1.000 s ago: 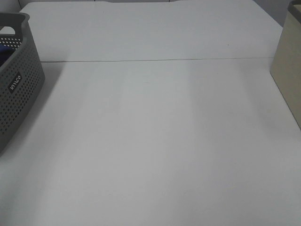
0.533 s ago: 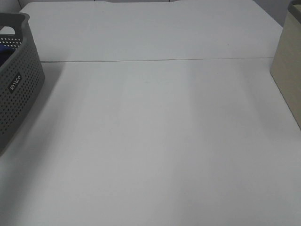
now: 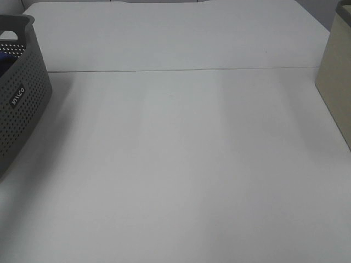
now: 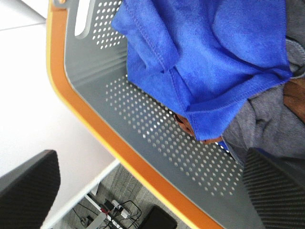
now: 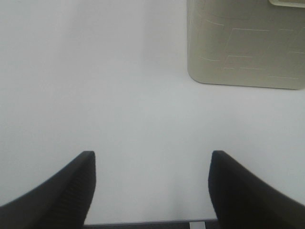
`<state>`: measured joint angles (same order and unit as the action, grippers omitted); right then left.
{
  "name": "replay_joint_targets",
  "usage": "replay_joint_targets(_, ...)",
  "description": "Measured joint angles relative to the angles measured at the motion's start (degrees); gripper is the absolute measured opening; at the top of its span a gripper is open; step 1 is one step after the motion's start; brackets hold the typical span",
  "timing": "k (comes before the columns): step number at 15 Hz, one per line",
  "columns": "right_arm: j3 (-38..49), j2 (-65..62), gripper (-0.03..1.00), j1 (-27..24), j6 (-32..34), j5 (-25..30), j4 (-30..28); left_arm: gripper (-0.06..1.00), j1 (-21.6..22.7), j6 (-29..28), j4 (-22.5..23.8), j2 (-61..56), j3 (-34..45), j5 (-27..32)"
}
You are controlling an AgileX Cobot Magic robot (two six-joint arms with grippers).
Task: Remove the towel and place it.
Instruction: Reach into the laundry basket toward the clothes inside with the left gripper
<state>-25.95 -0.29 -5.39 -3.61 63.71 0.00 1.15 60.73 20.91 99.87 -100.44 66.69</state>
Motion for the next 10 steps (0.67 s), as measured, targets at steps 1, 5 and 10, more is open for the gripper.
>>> replay_joint_targets(1, 0.0, 0.0, 0.67, 0.0, 0.0, 0.0, 0.0, 0.97, 0.0, 1.0, 0.1, 2.4, -0.6, 0.3)
replay_joint_targets(5, 0.0, 0.0, 0.67, 0.0, 0.0, 0.0, 0.0, 0.97, 0.3, 4.1, 10.9, 8.2, -0.7, 2.5)
replay_joint_targets(10, 0.0, 0.0, 0.67, 0.0, 0.0, 0.0, 0.0, 0.97, 3.1, 7.7, 12.2, 9.8, 1.4, 2.7)
